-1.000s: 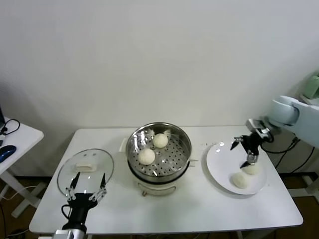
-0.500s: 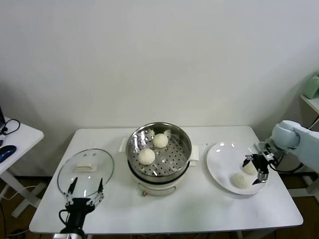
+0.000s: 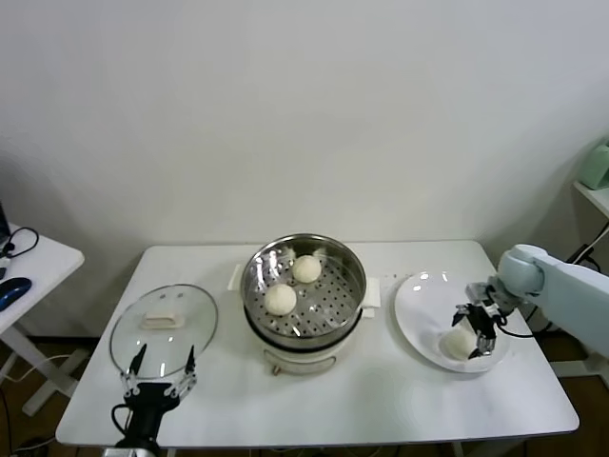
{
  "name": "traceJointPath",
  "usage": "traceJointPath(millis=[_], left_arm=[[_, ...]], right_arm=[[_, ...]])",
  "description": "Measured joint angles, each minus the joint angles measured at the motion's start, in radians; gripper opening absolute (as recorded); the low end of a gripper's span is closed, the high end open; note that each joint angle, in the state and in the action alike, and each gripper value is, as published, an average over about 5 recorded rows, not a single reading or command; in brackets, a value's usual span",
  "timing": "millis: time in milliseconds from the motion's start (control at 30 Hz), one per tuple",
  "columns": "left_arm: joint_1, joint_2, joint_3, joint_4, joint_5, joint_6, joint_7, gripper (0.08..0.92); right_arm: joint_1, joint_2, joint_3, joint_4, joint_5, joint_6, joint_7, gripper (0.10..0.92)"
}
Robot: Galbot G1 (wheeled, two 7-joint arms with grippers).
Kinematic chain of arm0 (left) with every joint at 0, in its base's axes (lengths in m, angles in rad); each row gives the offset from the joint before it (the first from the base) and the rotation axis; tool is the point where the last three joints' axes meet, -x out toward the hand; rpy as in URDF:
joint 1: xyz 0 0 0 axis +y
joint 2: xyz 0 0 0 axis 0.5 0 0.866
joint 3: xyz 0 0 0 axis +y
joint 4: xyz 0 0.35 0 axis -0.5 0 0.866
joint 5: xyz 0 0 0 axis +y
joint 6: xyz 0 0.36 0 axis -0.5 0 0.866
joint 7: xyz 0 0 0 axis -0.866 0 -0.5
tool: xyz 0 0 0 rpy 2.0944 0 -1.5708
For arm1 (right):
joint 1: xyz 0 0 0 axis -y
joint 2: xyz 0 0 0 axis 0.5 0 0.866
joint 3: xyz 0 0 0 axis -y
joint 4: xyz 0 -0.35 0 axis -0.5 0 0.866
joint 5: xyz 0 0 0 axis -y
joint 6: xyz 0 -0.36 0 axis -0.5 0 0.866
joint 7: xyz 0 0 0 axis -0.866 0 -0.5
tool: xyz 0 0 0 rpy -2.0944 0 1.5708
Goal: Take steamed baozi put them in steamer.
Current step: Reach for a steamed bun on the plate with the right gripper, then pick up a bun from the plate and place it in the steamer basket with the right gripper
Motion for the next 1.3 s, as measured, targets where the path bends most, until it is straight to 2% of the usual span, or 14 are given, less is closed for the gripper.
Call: traceJointPath(millis=[300,667,1033,1300], left_arm=[[0.002,-0.001,-0.001,0.007,0.002,-0.004,0.000,0.823],[0.004,-0.002,-0.002,0.011,0.003,-0.007,-0.001,0.823],[0.002,-0.002,-0.004,0.015,0.003,-0.007,-0.001,0.823],[0.000,-0.002,0.001,0.016,0.007,-0.007,-0.001,0.823]], right_arm=[[-0.018,0.020,0.017,-0.024,-0.016,0.001,0.000,0.819],[-0.025,0.027,0.024,-0.033,-0.018,0.002,0.002,0.678],[0.000,0.017,0.009,-0.011,-0.025,0.019,0.000,0.649],[0.132,0.011,-0.070,0.064,-0.035,0.069,-0.018,0.645]])
